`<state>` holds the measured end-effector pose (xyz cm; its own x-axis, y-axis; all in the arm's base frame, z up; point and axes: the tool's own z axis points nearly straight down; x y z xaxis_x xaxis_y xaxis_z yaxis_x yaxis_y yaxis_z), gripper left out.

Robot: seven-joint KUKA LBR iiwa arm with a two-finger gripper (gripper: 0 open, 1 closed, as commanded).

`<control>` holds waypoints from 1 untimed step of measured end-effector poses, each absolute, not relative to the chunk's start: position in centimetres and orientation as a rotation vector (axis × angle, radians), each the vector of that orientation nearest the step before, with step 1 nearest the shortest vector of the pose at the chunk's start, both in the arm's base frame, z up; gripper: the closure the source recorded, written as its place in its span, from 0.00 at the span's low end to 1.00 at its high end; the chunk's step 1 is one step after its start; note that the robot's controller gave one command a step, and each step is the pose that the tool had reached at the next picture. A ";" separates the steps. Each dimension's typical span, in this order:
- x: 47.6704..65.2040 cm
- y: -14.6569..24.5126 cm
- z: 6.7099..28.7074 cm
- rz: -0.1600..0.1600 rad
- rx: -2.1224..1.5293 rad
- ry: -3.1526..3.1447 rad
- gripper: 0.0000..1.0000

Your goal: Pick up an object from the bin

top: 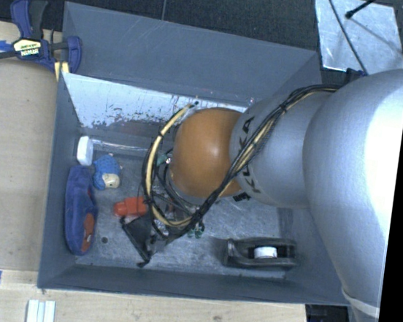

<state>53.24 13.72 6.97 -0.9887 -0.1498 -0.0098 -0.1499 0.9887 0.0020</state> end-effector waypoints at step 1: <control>51.9 19.0 10.1 0.006 -0.028 3.136 0.00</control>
Offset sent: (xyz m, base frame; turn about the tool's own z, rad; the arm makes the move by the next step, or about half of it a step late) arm -0.0144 0.0498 0.0303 0.1364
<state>51.86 18.97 10.14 -0.9998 -0.0176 -0.0058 -0.0176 0.9998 0.0040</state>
